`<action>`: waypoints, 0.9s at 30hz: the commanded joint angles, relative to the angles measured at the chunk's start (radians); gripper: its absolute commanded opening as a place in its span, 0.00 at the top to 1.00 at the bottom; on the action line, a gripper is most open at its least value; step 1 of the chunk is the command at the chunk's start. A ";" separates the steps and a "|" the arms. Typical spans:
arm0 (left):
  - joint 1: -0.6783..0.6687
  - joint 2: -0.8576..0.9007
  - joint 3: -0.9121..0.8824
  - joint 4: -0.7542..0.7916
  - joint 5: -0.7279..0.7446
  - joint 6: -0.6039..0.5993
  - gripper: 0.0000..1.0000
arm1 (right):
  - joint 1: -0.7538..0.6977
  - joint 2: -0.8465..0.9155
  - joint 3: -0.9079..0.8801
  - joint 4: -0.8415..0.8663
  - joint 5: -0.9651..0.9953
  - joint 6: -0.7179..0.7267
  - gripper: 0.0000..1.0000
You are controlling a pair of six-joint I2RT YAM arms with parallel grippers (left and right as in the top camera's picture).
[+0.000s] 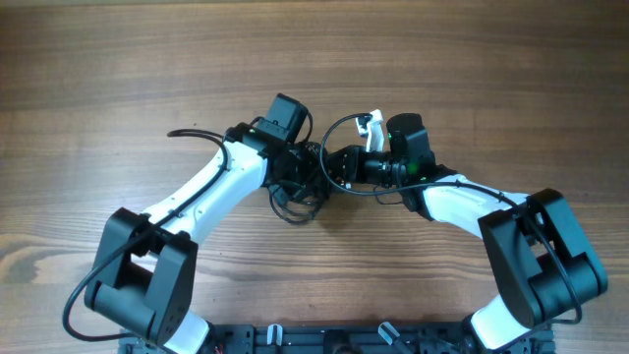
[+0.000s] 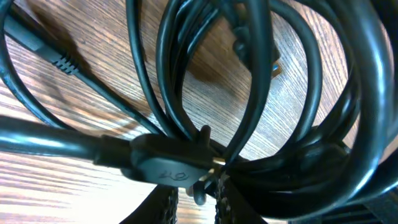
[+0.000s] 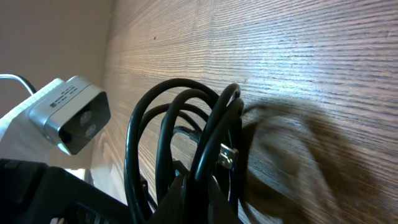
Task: Untangle cables
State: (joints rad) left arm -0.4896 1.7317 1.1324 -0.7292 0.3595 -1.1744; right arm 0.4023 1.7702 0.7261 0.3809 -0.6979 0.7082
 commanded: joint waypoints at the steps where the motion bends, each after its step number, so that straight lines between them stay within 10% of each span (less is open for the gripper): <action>1: -0.038 0.036 -0.003 0.008 -0.010 -0.047 0.77 | 0.010 0.013 0.005 0.021 -0.035 0.000 0.96; 27: -0.053 0.084 -0.023 0.009 -0.025 -0.047 0.74 | 0.010 0.013 0.005 0.021 -0.035 0.000 0.96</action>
State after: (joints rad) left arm -0.5079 1.7649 1.1389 -0.7250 0.3531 -1.2156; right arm 0.3973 1.7805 0.7223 0.3775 -0.6754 0.7010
